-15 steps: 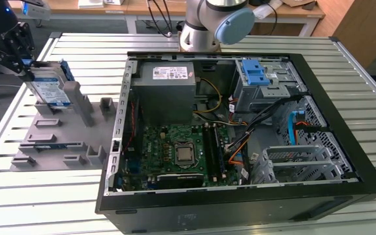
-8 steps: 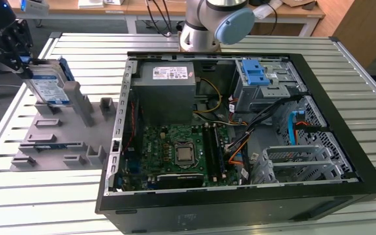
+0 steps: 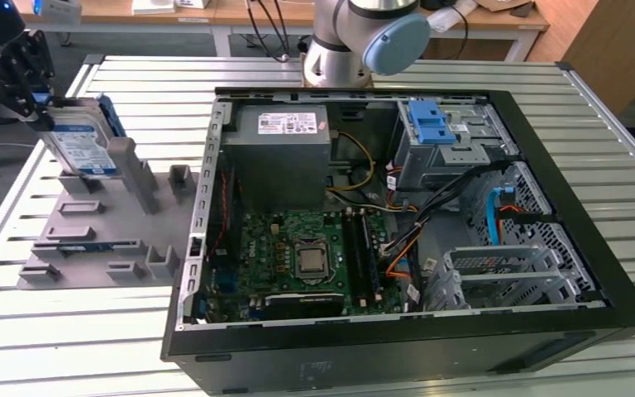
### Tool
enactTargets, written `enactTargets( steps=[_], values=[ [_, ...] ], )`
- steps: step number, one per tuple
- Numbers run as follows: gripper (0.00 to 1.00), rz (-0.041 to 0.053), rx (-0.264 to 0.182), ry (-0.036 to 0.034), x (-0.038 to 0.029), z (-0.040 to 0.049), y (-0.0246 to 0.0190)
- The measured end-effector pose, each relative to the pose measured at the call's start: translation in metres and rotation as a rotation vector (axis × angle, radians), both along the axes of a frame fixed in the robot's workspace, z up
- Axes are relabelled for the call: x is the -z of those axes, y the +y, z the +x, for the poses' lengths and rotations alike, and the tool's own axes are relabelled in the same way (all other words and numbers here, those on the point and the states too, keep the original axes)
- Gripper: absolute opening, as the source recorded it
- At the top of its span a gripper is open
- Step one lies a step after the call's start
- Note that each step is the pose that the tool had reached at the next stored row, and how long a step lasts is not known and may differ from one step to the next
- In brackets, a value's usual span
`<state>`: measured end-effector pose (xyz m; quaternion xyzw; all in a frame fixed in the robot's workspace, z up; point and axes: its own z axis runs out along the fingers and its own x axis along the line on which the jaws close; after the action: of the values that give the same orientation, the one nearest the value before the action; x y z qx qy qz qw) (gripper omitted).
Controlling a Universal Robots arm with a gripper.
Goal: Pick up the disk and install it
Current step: 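Pick up the disk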
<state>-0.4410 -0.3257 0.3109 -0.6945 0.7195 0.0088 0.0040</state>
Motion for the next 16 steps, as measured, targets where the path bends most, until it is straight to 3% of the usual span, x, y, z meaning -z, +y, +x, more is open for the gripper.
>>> enactTargets(
  steps=[16],
  values=[
    [0.37, -0.0001, 0.0, 0.0002, -0.006, 0.0, 0.0]
  ],
)
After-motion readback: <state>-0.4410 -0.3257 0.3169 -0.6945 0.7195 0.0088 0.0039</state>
